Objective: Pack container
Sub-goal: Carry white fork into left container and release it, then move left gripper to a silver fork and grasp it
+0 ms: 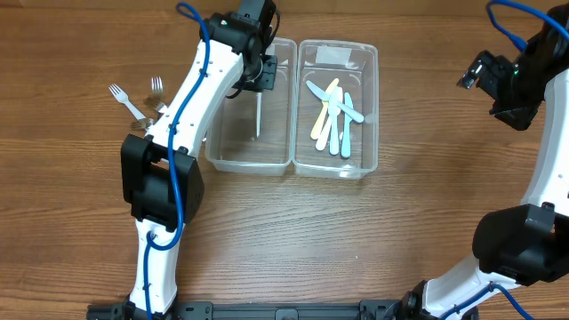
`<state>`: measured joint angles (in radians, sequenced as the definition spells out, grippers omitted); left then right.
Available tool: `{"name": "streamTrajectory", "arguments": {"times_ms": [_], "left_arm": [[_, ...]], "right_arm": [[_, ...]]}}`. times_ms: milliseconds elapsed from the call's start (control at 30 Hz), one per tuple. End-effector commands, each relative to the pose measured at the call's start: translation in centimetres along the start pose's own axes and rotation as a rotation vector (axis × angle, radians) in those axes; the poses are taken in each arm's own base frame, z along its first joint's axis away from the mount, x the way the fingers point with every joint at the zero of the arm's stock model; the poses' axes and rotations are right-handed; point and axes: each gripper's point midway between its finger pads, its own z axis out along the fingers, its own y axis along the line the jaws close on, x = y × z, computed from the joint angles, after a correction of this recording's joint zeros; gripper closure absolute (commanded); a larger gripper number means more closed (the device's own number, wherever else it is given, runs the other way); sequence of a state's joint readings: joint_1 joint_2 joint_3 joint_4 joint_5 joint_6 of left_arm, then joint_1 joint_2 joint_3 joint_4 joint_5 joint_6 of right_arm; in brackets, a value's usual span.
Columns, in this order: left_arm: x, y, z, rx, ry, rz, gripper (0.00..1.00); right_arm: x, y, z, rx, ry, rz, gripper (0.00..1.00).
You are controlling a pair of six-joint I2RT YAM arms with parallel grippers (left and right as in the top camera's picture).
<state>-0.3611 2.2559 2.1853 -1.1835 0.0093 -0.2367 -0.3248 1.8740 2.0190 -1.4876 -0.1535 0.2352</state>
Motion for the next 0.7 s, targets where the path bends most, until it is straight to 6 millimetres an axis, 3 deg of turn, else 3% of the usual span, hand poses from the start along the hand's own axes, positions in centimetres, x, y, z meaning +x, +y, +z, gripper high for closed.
{"name": "streamTrajectory", "arguments": {"times_ms": [0, 67, 100, 133, 167, 267, 367, 500, 667], "left_arm": [[-2.3, 2.7, -4.8, -0.024, -0.102, -0.068, 0.96], [-3.3, 4.7, -8.3, -0.038, -0.161, -0.106, 0.91], [-3.6, 5.7, -9.9, -0.041, -0.187, -0.127, 0.67], [-3.7, 6.6, -11.1, -0.044, -0.203, -0.142, 0.31], [-3.6, 8.8, -13.4, -0.059, -0.233, -0.186, 0.0], [-2.2, 12.5, -14.7, -0.094, -0.203, -0.256, 0.0], [0.2, 15.8, -13.5, -0.128, -0.102, -0.366, 0.0], [3.2, 18.1, -9.2, -0.117, 0.059, -0.565, 0.0], [6.0, 18.6, -3.4, -0.142, 0.208, -0.825, 0.0]], "right_arm": [[0.0, 0.4, -0.4, -0.012, -0.013, 0.0, 0.0], [-0.1, 0.5, -0.4, -0.013, -0.015, 0.0, 0.0], [-0.1, 0.5, -0.4, -0.013, -0.015, 0.0, 0.0], [-0.1, 0.5, -0.4, -0.013, -0.016, 0.0, 0.0], [-0.1, 0.5, -0.4, -0.013, -0.015, 0.0, 0.0], [-0.1, 0.5, -0.4, -0.013, -0.016, 0.0, 0.0], [-0.1, 0.5, -0.4, -0.013, -0.015, 0.0, 0.0], [-0.1, 0.5, -0.4, -0.013, -0.016, 0.0, 0.0], [0.0, 0.4, -0.4, -0.012, -0.012, 0.001, 0.0]]}}
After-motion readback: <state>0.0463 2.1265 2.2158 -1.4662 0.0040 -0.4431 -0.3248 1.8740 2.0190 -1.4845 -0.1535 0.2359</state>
